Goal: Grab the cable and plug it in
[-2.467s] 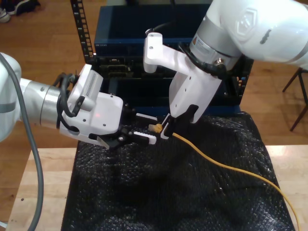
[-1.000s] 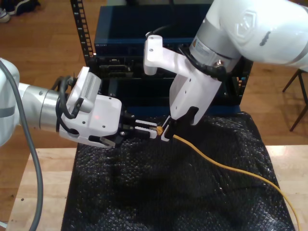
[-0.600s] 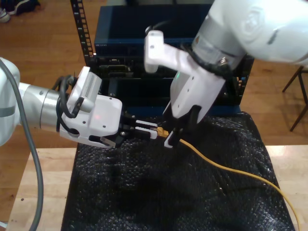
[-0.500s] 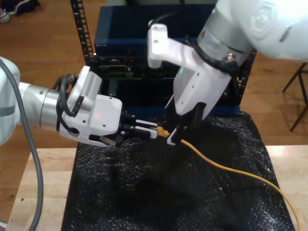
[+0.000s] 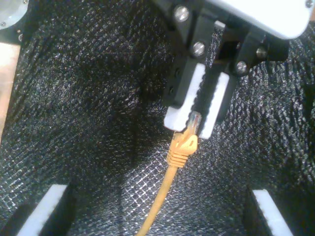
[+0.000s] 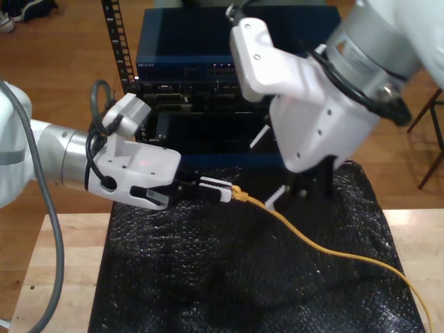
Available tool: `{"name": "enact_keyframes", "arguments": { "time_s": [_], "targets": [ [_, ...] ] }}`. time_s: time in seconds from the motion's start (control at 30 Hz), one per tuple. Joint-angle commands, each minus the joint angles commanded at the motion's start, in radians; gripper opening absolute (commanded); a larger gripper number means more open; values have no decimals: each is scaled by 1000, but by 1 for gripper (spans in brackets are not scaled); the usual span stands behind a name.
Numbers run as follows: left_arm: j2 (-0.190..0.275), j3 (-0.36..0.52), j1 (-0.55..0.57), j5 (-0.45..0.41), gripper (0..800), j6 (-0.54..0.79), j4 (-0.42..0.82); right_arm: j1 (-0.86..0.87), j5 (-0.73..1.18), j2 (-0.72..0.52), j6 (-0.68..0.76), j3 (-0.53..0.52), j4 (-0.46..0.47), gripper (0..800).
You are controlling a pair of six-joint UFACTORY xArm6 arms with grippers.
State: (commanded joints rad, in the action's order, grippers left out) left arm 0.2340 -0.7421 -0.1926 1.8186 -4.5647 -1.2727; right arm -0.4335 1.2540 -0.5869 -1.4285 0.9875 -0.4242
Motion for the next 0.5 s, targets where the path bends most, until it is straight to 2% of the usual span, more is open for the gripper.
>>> {"name": "enact_keyframes", "arguments": {
  "time_s": [0.13, 0.23, 0.37, 0.5],
  "targets": [
    [-40, -11, -28, 52, 3, -3, -38, -2, -130, -89, -75, -97, -5, 750],
    [-49, -12, -32, 72, 3, -5, -40, -8, -201, -132, -97, -133, -5, 736],
    [-61, -14, -37, 100, 3, -32, -52, -11, -207, -160, -97, -140, -11, 762],
    [-110, -37, -54, 190, 3, -57, -87, -35, -206, -195, -98, -138, -63, 766]
  ]
}}
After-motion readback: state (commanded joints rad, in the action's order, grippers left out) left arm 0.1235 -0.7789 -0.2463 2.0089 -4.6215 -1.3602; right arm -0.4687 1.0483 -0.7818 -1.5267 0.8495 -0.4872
